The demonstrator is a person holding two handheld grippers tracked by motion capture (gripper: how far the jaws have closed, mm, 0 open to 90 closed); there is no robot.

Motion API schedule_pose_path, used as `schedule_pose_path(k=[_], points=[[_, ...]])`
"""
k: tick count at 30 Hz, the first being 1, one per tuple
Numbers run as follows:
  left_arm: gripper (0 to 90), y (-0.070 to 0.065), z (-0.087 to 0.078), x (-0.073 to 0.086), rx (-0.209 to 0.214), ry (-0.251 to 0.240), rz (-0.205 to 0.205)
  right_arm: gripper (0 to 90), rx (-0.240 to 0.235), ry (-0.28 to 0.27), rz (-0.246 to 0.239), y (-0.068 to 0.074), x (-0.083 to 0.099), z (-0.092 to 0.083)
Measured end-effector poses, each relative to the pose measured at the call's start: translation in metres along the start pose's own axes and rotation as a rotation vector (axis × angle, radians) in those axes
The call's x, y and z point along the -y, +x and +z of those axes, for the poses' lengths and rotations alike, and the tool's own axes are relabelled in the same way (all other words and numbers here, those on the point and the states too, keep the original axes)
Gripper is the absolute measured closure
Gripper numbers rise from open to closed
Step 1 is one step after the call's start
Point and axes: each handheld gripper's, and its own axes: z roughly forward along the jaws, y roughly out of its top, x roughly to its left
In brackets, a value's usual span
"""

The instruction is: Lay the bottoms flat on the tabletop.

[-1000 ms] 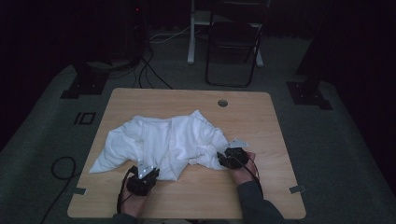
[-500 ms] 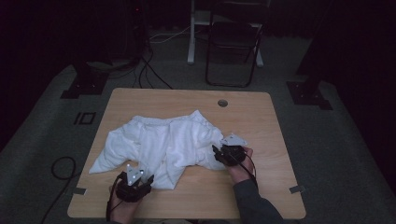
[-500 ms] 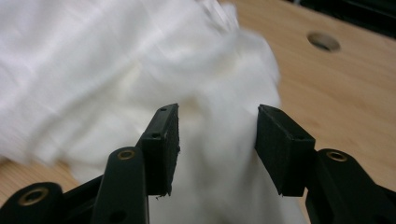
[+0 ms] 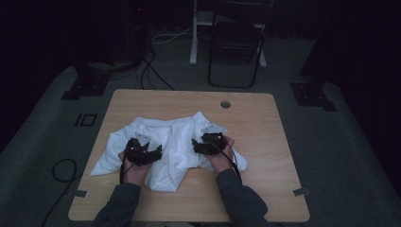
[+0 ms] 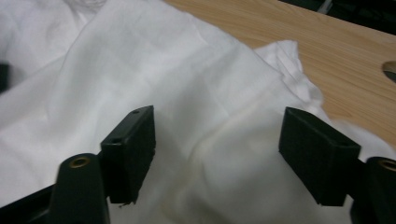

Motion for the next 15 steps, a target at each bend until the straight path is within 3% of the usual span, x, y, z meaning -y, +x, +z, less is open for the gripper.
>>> schedule_pose_path(k=[2,3,4,6,7,8,11,13,15], points=[[20.6,-0.002,0.01,-0.002,-0.011,0.024,0.001,24.6,-0.001,0.001,0.006,0.001,-0.002,0.005],[21.3,-0.004,0.021,-0.001,-0.001,0.059,-0.001,20.8,0.003,0.034,0.018,0.003,-0.007,0.021],[23.4,-0.004,0.025,0.001,0.005,0.071,-0.001,20.8,0.004,0.05,0.023,0.003,-0.008,0.025],[38.5,-0.004,0.029,0.003,0.016,0.086,-0.004,20.8,0.003,0.068,0.03,0.002,-0.007,0.03],[48.9,-0.003,0.034,0.007,0.034,0.113,-0.014,25.0,0.001,0.124,0.047,0.001,-0.004,0.043],[56.3,-0.003,0.034,0.007,0.034,0.113,-0.014,30.1,-0.011,0.146,0.053,0.0,-0.002,0.047],[76.1,-0.002,0.026,0.007,0.058,0.096,-0.011,60.6,-0.042,0.204,0.021,-0.001,0.003,0.053],[80.0,-0.002,0.018,0.005,0.066,0.083,-0.008,74.7,-0.058,0.192,0.011,-0.002,0.003,0.045],[81.0,-0.003,0.002,0.005,0.074,0.059,0.006,78.8,-0.068,0.167,0.007,-0.003,0.002,0.032]])
